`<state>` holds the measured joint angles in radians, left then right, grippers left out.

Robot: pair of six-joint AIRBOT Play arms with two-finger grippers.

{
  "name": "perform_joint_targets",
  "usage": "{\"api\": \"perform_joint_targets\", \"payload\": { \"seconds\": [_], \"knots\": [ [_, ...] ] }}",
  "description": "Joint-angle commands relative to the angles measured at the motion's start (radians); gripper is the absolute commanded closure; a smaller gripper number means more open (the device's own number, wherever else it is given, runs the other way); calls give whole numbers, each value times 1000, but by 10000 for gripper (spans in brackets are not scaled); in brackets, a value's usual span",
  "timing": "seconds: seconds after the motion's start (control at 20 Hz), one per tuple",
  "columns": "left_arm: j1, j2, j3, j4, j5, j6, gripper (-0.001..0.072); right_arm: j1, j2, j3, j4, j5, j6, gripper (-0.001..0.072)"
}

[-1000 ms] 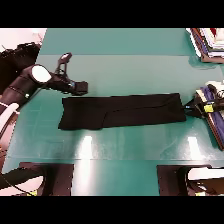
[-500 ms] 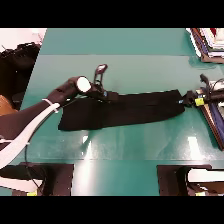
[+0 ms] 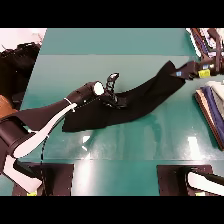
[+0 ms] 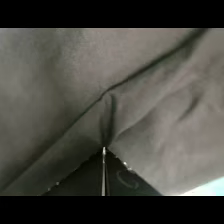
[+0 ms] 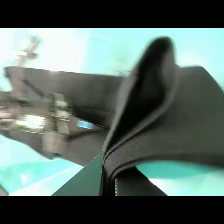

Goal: Fold the shirts.

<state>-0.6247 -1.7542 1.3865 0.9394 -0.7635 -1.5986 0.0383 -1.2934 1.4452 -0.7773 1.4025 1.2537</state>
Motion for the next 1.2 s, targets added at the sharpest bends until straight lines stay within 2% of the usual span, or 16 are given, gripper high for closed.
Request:
{"api": "perform_joint_targets", "payload": {
  "seconds": [0.0,0.35,0.55,0.75,0.9,0.95,1.0,1.05,1.1,1.15],
  "knots": [
    [-3,-14,6,-23,-17,2,680,136,19,114,3,-20,60,699],
    [37,32,16,-11,-43,8,681,270,19,168,50,-122,66,699],
    [154,181,18,102,-101,9,681,367,19,168,53,-174,63,699],
    [337,388,18,253,-170,10,680,585,-26,168,53,-337,62,698],
    [479,545,18,349,-212,10,679,810,-139,169,97,-542,56,697],
    [518,591,18,384,-224,10,680,877,-186,169,134,-610,-3,694],
    [550,627,18,410,-235,10,680,929,-226,169,167,-664,-79,613],
    [582,661,18,430,-247,10,680,972,-265,169,187,-703,-122,333],
    [607,683,18,440,-253,10,680,998,-296,176,179,-708,-121,188],
    [631,700,18,444,-262,10,680,1006,-323,194,177,-671,-121,188]
  ]
}}
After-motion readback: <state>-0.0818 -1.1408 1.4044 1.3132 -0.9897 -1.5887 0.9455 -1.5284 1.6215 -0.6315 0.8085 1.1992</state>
